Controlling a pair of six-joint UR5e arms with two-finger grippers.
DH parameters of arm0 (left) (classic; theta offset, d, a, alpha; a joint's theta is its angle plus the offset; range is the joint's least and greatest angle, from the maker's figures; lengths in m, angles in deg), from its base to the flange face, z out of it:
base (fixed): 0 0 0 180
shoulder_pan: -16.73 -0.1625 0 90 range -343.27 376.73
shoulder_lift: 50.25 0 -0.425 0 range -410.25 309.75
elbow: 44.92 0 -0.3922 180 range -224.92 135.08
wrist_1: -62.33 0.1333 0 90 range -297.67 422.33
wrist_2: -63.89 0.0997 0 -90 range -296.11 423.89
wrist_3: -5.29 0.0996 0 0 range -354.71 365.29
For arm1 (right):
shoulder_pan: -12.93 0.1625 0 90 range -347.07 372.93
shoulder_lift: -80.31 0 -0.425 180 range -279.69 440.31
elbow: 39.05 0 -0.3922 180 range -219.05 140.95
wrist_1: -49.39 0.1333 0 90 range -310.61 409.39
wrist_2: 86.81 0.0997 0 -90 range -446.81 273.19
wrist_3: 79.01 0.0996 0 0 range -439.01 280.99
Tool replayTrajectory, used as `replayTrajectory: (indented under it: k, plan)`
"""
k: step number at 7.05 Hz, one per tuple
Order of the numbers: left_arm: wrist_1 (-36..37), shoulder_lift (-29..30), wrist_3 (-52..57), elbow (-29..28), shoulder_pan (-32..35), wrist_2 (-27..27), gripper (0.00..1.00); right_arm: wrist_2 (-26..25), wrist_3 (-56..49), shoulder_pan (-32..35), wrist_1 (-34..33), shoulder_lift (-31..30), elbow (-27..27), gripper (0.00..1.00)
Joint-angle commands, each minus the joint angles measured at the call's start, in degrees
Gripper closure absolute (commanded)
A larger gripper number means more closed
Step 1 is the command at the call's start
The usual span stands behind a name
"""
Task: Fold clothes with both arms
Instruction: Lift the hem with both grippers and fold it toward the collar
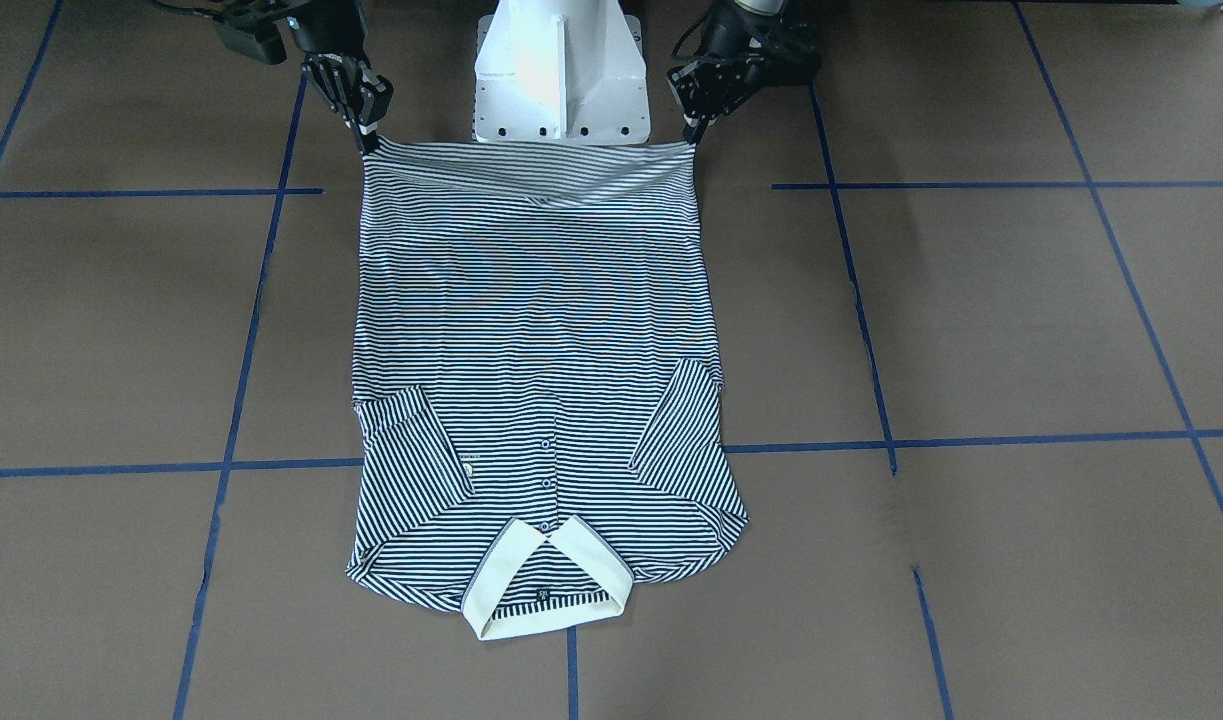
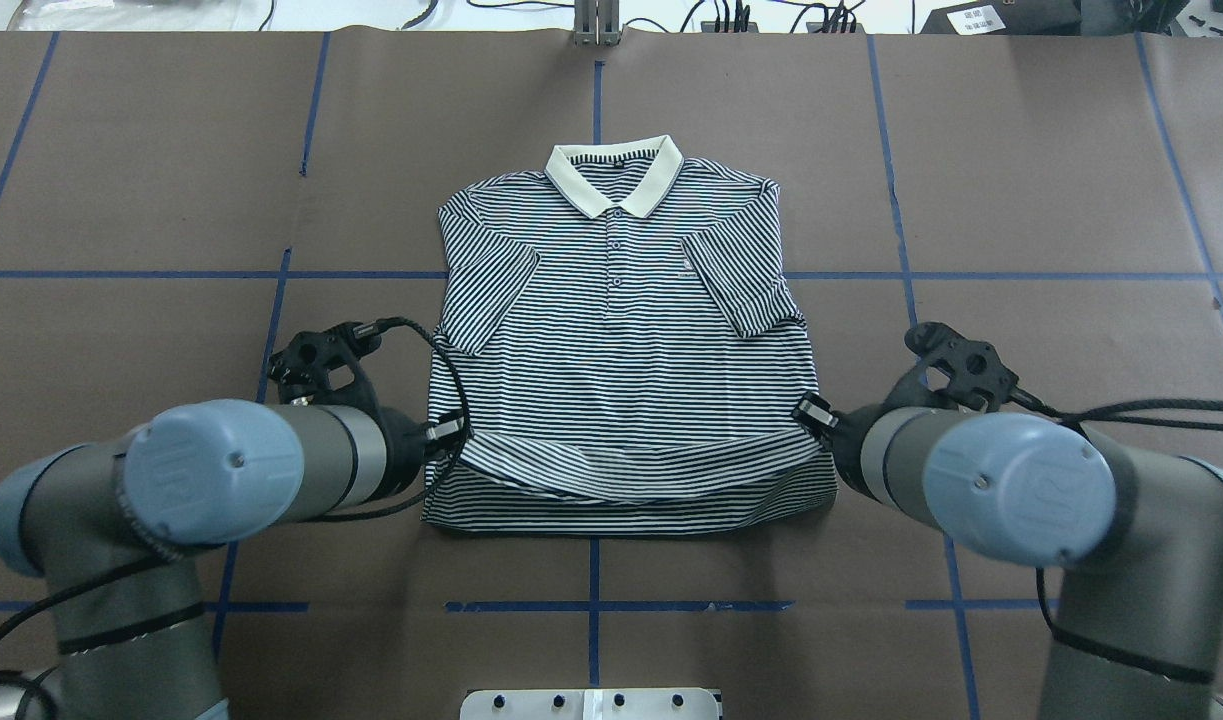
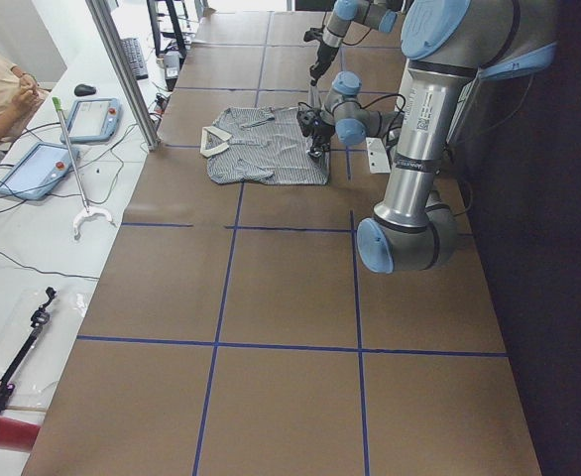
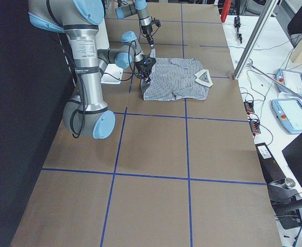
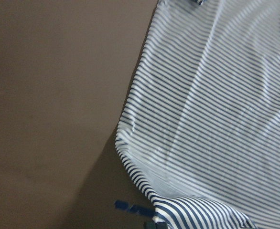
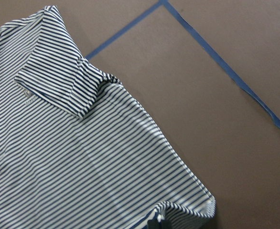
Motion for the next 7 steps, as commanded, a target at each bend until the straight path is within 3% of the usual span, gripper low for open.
replayTrajectory:
  k: [1, 3, 5, 7]
  plan:
    - [-3.69, 7.44, 6.18, -14.24, 8.99, 0.17, 1.00, 3.70, -8.78, 10.12, 0.33, 9.36, 13.82, 1.00]
    - [-12.31, 10.88, 11.01, -25.26, 14.47, 0.26, 1.00, 10.97, -14.32, 18.73, 3.64, 17.35, 28.20, 1.00]
    - [-16.34, 13.98, 12.53, -33.01, 16.15, 0.52, 1.00, 11.80, -15.14, 20.79, 13.22, 22.54, 43.06, 1.00]
    - [-18.31, 13.98, 13.33, -36.02, 17.12, 0.70, 1.00, 11.89, -15.49, 21.41, 15.01, 26.78, 51.55, 1.00]
